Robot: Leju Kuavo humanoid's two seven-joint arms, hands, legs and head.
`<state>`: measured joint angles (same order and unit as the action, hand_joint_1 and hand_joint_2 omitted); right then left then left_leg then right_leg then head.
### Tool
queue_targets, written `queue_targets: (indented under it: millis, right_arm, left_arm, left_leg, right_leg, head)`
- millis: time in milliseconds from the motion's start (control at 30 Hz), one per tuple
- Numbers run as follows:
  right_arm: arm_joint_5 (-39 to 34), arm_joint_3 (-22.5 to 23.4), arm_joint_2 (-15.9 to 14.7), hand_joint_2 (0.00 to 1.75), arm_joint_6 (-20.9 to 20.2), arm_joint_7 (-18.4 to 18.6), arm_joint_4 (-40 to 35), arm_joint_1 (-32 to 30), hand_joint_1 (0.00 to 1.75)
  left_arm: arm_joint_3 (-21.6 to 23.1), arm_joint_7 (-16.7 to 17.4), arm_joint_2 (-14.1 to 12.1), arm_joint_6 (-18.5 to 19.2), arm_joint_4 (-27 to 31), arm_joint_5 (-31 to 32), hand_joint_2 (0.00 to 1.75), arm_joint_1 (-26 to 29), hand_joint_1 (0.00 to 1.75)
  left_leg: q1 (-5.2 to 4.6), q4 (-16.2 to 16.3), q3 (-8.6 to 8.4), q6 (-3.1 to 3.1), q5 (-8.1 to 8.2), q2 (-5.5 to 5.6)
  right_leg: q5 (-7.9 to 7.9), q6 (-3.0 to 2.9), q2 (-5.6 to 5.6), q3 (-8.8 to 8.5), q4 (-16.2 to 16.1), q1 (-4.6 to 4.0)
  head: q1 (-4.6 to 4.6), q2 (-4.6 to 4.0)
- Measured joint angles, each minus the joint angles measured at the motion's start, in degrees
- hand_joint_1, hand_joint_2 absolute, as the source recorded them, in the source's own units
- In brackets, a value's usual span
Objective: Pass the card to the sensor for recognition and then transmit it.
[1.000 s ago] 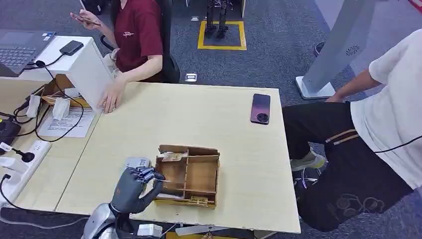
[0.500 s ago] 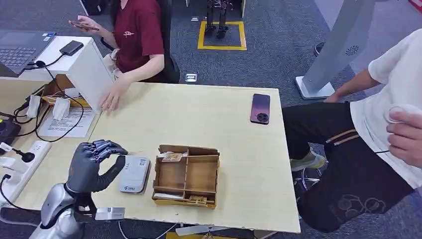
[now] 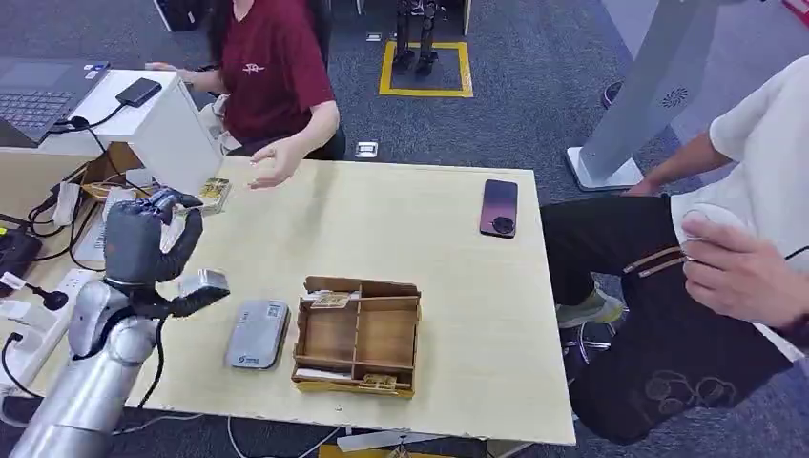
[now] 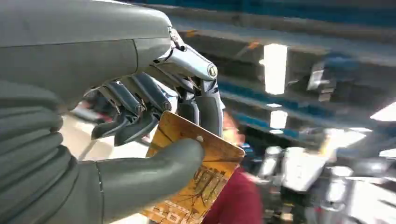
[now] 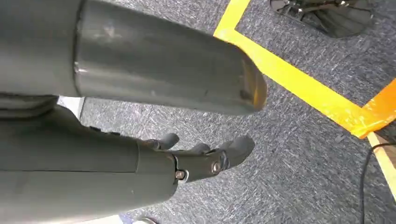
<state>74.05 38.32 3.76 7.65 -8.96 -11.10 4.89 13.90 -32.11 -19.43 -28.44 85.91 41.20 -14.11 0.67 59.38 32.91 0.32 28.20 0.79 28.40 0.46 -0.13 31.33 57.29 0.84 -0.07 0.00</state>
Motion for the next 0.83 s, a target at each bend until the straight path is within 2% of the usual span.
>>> queue_targets:
  millis: [33,67,100,133,433,700,733,767,833]
  right_arm:
    - [0.1,0.0,0.0,0.0,0.0,0.0,0.0,0.1,0.0]
    - [0.6,-0.1,0.0,0.0,-0.2,0.0,0.0,0.5,0.0]
    - [0.9,-0.1,0.1,0.0,-0.2,0.0,0.0,0.8,0.0]
    - [0.9,-0.1,0.1,0.0,-0.2,0.0,0.0,0.8,0.0]
    - [0.7,-0.1,0.1,0.0,-0.2,0.4,0.0,0.5,0.0]
    - [0.4,-0.1,0.1,0.0,-0.2,0.5,0.0,0.2,0.0]
    - [0.4,-0.1,0.1,0.0,-0.2,0.5,0.0,0.2,0.0]
    - [0.4,-0.1,0.1,0.0,-0.2,0.6,0.0,0.2,0.0]
    - [0.4,-0.1,0.1,0.0,-0.3,0.6,0.0,0.2,0.0]
  left_arm:
    - [-0.3,0.5,0.4,-0.6,-2.0,0.5,1.75,-1.7,1.75]
    - [-0.7,2.5,1.6,-1.9,-8.5,1.6,1.75,-6.4,1.75]
    - [-1.0,2.5,2.7,-3.3,-15.4,1.7,1.75,-10.5,1.75]
    - [-1.2,2.3,3.3,-3.6,-18.2,1.7,1.75,-11.8,1.75]
    - [-1.6,1.3,4.4,-3.9,-23.2,0.1,1.75,-13.2,1.75]
    - [-2.1,0.5,5.3,-4.2,-25.3,-0.2,1.75,-13.3,1.75]
    - [-2.1,0.5,5.3,-4.2,-25.5,-0.3,1.75,-13.3,0.19]
    - [-2.1,0.5,5.4,-4.2,-25.6,-0.4,1.75,-13.3,0.0]
    - [-2.3,0.5,5.5,-4.8,-25.9,-0.4,1.75,-13.3,0.0]
  left_leg:
    - [0.0,0.0,-0.01,-0.04,-0.04,0.0]
    - [0.0,0.0,0.0,-0.02,-0.07,0.01]
    - [0.0,0.0,0.0,-0.02,-0.07,-0.04]
    - [-0.01,0.0,0.02,-0.03,-0.06,-0.03]
    - [0.0,0.0,0.04,-0.03,-0.06,-0.05]
    - [0.0,0.0,0.04,-0.03,-0.06,-0.07]
    - [-0.01,0.0,0.04,-0.03,-0.06,-0.07]
    - [-0.01,0.0,0.04,-0.03,-0.06,-0.08]
    - [-0.01,0.0,0.05,-0.03,-0.06,-0.07]
  right_leg:
    - [-0.01,0.01,0.0,0.0,0.0,0.0]
    - [-0.02,0.01,-0.01,0.0,0.0,0.0]
    - [-0.04,0.0,0.05,0.03,0.0,0.0]
    - [-0.03,0.0,0.05,0.05,0.0,0.0]
    - [-0.03,0.0,0.06,0.1,0.0,0.0]
    - [-0.03,0.0,0.09,0.11,0.1,0.0]
    - [-0.03,0.0,0.09,0.11,0.1,0.0]
    - [-0.03,0.0,0.09,0.12,0.1,0.0]
    - [-0.03,0.0,0.08,0.12,0.1,0.0]
  head:
    - [0.02,0.0]
    - [0.0,0.0]
    - [-0.02,0.0]
    - [-0.04,0.0]
    - [-0.04,0.0]
    - [-0.04,0.0]
    - [-0.02,0.0]
    - [-0.04,0.0]
    - [-0.04,0.0]
